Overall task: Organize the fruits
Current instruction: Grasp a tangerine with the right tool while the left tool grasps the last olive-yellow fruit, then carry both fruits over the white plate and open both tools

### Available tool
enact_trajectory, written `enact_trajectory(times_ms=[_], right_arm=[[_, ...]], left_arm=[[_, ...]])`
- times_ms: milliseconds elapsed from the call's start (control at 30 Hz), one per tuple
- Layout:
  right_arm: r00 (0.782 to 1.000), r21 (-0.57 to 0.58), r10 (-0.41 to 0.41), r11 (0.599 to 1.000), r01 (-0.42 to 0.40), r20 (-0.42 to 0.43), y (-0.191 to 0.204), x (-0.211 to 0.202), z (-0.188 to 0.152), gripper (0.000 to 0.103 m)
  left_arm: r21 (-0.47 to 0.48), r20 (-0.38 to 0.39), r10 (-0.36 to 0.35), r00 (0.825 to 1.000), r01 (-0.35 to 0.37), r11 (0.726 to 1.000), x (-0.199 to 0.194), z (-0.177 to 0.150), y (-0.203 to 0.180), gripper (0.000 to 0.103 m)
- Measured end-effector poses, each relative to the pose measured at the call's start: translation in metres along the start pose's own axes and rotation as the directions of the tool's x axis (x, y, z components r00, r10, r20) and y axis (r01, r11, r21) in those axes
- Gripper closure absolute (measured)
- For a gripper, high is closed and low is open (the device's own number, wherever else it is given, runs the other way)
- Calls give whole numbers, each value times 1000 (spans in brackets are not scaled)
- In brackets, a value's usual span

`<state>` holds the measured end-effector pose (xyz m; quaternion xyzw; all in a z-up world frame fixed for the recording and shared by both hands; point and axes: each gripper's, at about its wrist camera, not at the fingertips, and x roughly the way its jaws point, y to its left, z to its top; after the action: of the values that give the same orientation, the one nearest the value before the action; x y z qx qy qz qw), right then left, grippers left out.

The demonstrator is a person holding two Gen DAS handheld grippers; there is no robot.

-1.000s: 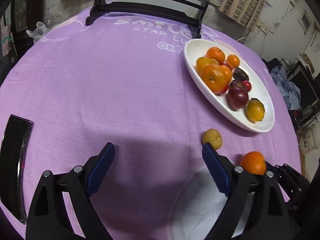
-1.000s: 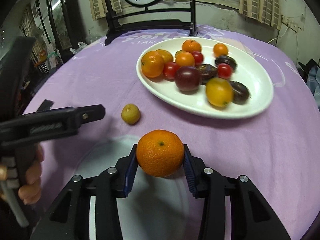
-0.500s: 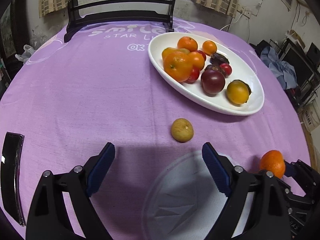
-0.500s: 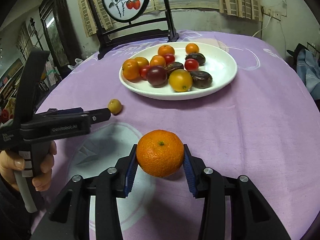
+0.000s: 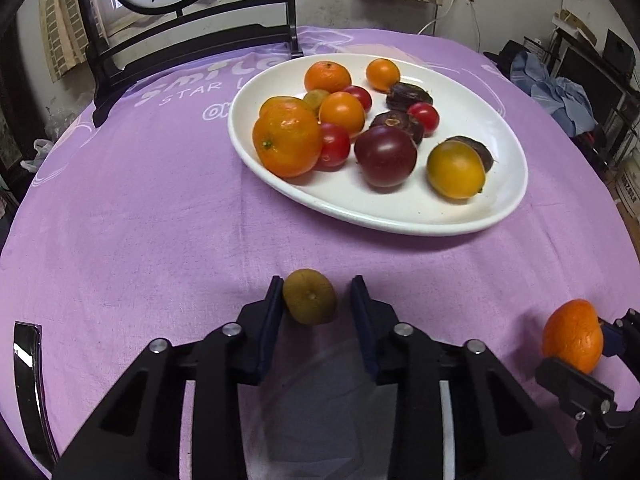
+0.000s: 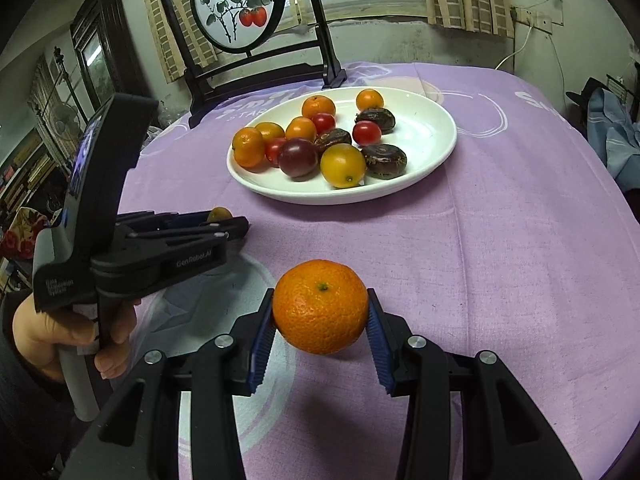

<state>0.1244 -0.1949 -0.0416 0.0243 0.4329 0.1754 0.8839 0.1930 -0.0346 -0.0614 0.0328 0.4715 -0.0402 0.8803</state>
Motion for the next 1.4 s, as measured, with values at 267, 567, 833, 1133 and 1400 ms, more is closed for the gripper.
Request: enact_trajectory(times_ms=[267,567,833,1133,1400], right_arm=[[1000,-10,-2,1000,2,2,1,2,1,59],[999,-7,-5,1000,5,35,0,-3,1,59],[993,-114,-26,993,39,111,21,-36,27,59],[983,-87,-58,993,74,177,-2,-6,109,59],[989,-58,-130,989,134,67,-36,72,143,59]], left_arm=[[-39,6,-26,1000,26,999,-3,-6,9,78],[-24,63,-64,996,66,998,-45,-11,13,78],[47,159,-94,983,87,995,-89,11,7,78],[35,216,-88,972,82,996,-71,88,-5,78],[-18,139,11,990,-9,1000,9,128,-10,78]])
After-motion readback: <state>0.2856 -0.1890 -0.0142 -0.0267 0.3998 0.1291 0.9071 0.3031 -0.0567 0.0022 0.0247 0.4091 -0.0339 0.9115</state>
